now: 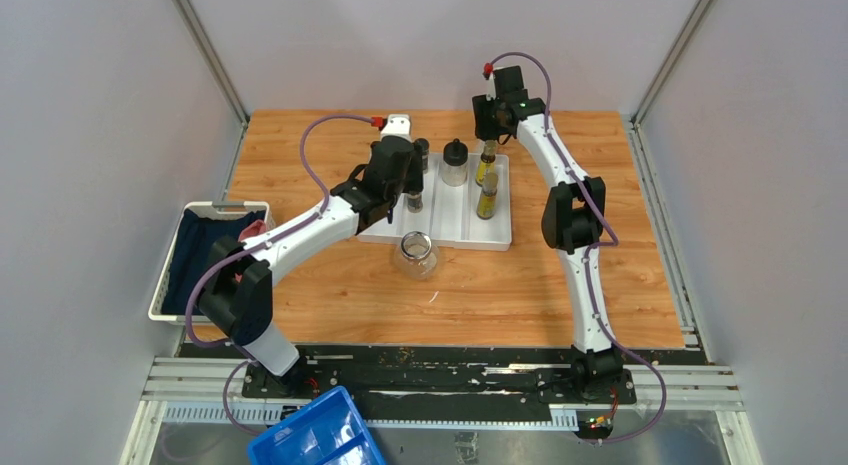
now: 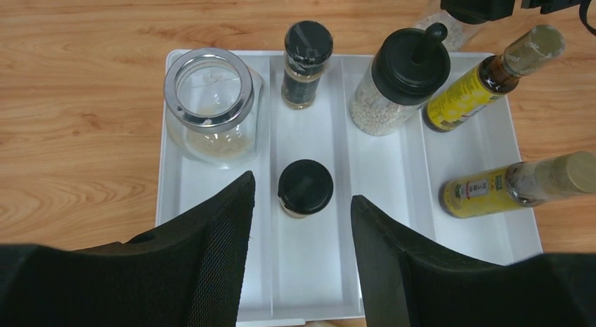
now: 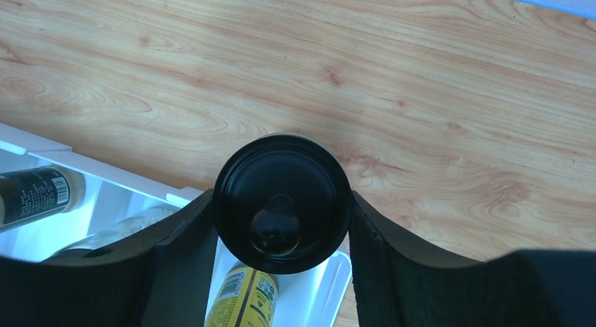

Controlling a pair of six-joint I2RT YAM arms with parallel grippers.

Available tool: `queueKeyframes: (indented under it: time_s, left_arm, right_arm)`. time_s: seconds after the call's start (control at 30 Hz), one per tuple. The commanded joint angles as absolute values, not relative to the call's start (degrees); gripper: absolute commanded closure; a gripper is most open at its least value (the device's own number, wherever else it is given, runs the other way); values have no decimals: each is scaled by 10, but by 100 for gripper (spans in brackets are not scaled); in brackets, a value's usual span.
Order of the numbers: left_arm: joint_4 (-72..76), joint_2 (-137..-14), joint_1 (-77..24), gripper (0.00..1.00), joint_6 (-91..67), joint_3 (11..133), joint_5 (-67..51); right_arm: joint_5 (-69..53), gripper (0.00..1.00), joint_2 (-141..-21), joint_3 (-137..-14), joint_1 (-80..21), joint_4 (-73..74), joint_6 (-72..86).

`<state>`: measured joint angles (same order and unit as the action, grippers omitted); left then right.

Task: Organize the condiment bottles
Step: Pick up the bottle from the corner of the board.

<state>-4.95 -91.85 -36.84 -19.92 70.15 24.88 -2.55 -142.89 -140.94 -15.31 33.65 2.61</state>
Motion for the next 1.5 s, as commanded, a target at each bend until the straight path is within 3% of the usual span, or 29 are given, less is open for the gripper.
queueKeyframes:
  time_s: [0.0,0.07,1.03,1.47]
  left_arm:
    - [-29,-899,-373,42,-194,694,261]
    - [-29,-898,-373,42,-195,693,261]
    - [-40,-859,-374,44,-190,683,270]
    - [-46,-805,-387,44,-183,658,287]
  right_arm:
    - [-19,94,-1435,-1431,-146,346,19]
    - [-15,100,-1431,-1428,-146,344,15]
    - [-13,100,-1273,-1360,-164,252,-31]
    - [34,100,-1114,-1245,-227,241,-67]
